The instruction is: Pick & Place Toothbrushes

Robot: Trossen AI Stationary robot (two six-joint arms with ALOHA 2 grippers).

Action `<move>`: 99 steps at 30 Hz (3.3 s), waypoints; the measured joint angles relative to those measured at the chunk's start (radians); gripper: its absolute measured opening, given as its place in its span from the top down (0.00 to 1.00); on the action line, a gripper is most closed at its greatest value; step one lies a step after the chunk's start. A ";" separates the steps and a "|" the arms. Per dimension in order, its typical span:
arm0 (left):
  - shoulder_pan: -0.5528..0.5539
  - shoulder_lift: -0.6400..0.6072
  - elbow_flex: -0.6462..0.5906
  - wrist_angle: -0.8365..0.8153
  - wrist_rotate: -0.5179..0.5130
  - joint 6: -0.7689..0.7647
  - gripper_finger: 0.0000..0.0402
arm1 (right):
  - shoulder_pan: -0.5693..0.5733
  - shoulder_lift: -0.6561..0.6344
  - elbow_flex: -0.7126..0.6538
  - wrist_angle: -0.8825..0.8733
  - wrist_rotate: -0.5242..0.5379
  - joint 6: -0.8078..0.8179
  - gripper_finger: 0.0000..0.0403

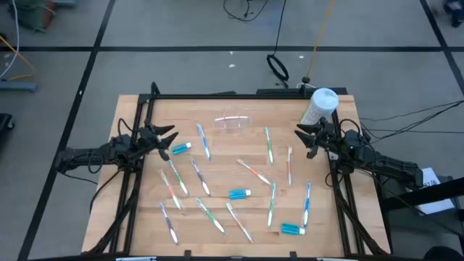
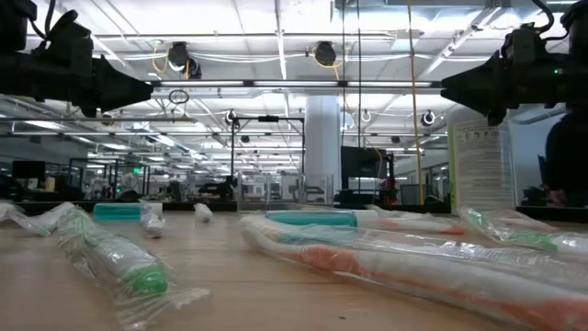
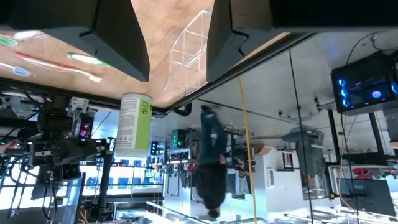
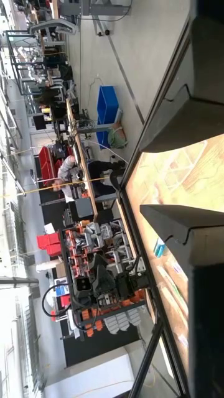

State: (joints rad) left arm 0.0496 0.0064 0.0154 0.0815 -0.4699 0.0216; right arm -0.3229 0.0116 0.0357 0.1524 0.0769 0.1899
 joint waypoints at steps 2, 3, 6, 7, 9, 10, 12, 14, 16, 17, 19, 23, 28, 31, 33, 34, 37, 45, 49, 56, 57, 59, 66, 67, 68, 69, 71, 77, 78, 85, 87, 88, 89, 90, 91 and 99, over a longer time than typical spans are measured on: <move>0.000 0.000 0.000 0.000 0.000 0.000 0.59 | 0.000 0.000 0.000 0.000 0.000 0.000 0.65; 0.000 0.000 0.000 0.000 0.000 0.000 0.59 | 0.000 0.000 0.000 0.000 0.000 0.000 0.65; 0.000 0.000 0.000 0.000 0.000 0.000 0.59 | 0.000 0.000 0.000 0.000 0.000 0.000 0.65; 0.000 0.000 0.000 0.000 0.000 0.000 0.59 | 0.000 0.000 0.000 0.000 0.000 0.000 0.65; 0.000 0.000 0.000 0.000 0.000 0.000 0.59 | 0.000 0.000 0.000 0.000 0.000 0.000 0.65; 0.000 0.000 0.000 0.000 0.000 0.000 0.59 | 0.000 0.000 0.000 0.000 0.000 0.000 0.65; 0.000 0.000 0.000 0.000 0.000 0.000 0.59 | 0.000 0.000 0.000 0.000 0.000 0.000 0.65; 0.000 0.000 0.000 0.000 0.000 0.000 0.59 | 0.000 0.000 0.000 0.000 0.000 0.000 0.65; 0.000 0.000 0.000 0.000 0.000 0.000 0.59 | 0.000 0.000 0.000 0.000 0.000 0.000 0.65; 0.000 0.000 0.000 0.001 0.000 0.000 0.59 | 0.000 0.000 0.000 0.000 0.000 0.000 0.65; 0.000 0.000 0.000 0.004 0.000 0.000 0.59 | 0.000 0.000 0.000 0.000 0.002 -0.027 0.65; 0.000 0.000 0.000 0.004 0.000 -0.016 0.59 | 0.000 0.000 0.000 0.005 0.002 0.000 0.65; 0.002 0.000 0.000 0.017 -0.017 0.011 0.59 | 0.000 0.000 0.000 0.080 0.001 0.053 0.65; 0.002 0.000 0.000 0.022 0.018 -0.010 0.59 | 0.000 0.000 0.000 0.170 0.002 0.085 0.65; 0.002 0.000 0.001 -0.005 0.062 -0.025 0.59 | 0.000 0.000 0.000 0.249 0.003 0.127 0.65; 0.002 0.001 0.001 -0.016 0.078 -0.031 0.59 | 0.000 -0.001 0.000 0.274 0.003 0.120 0.65; 0.002 0.002 0.003 -0.017 0.066 -0.050 0.59 | 0.000 0.004 0.000 0.368 0.004 0.060 0.65; 0.001 0.093 0.098 -0.126 0.016 -0.074 0.59 | 0.000 0.065 0.000 0.272 -0.052 -0.077 0.65; 0.000 0.215 0.209 -0.182 -0.001 -0.079 0.59 | 0.000 0.139 0.000 0.186 -0.048 -0.041 0.65; -0.043 0.541 0.429 -0.392 -0.154 -0.160 0.59 | 0.000 0.233 0.000 0.259 -0.047 -0.118 0.65; -0.052 0.593 0.456 -0.419 -0.172 -0.188 0.59 | 0.000 0.239 0.000 0.262 -0.046 -0.132 0.65; -0.070 0.698 0.512 -0.453 -0.185 -0.257 0.59 | 0.000 0.252 0.000 0.265 -0.045 -0.151 0.65; -0.140 1.017 0.702 -0.755 -0.196 -0.599 0.59 | 0.000 0.300 0.000 0.259 -0.045 -0.152 0.65; -0.151 1.057 0.736 -0.816 -0.201 -0.660 0.59 | 0.000 0.309 0.000 0.254 -0.047 -0.152 0.65; -0.161 1.094 0.770 -0.885 -0.202 -0.728 0.59 | 0.000 0.318 0.000 0.254 -0.049 -0.152 0.65; -0.169 1.131 0.806 -0.955 -0.198 -0.802 0.59 | 0.000 0.328 0.000 0.255 -0.049 -0.153 0.65; -0.182 1.202 0.872 -1.089 -0.153 -0.961 0.59 | -0.001 0.346 0.000 0.270 -0.043 -0.167 0.65; -0.241 1.361 0.944 -1.382 0.064 -1.415 0.59 | -0.002 0.371 0.000 0.375 -0.025 -0.201 0.65; -0.250 1.379 0.942 -1.400 0.106 -1.486 0.59 | -0.001 0.372 0.000 0.378 -0.025 -0.202 0.65; -0.328 1.453 0.928 -1.404 0.265 -1.889 0.59 | -0.001 0.372 0.000 0.405 -0.025 -0.230 0.65; -0.351 1.460 0.928 -1.379 0.268 -1.937 0.59 | -0.001 0.372 0.000 0.414 -0.025 -0.232 0.65; -0.361 1.461 0.928 -1.367 0.264 -1.959 0.59 | -0.001 0.372 0.000 0.416 -0.025 -0.232 0.65; -0.371 1.461 0.928 -1.355 0.251 -1.978 0.59 | -0.001 0.372 0.000 0.417 -0.025 -0.232 0.65; -0.380 1.460 0.928 -1.339 0.230 -1.994 0.59 | -0.001 0.372 0.000 0.417 -0.025 -0.232 0.65; -0.389 1.460 0.928 -1.324 0.209 -2.004 0.59 | -0.001 0.372 0.000 0.418 -0.025 -0.232 0.65; -0.429 1.460 0.880 -1.295 0.229 -2.080 0.59 | -0.001 0.372 0.000 0.417 -0.026 -0.232 0.65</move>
State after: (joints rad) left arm -0.3791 1.4666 0.8952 -1.2132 -0.2411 -2.0586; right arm -0.3241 0.3840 0.0357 0.5697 0.0513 -0.0425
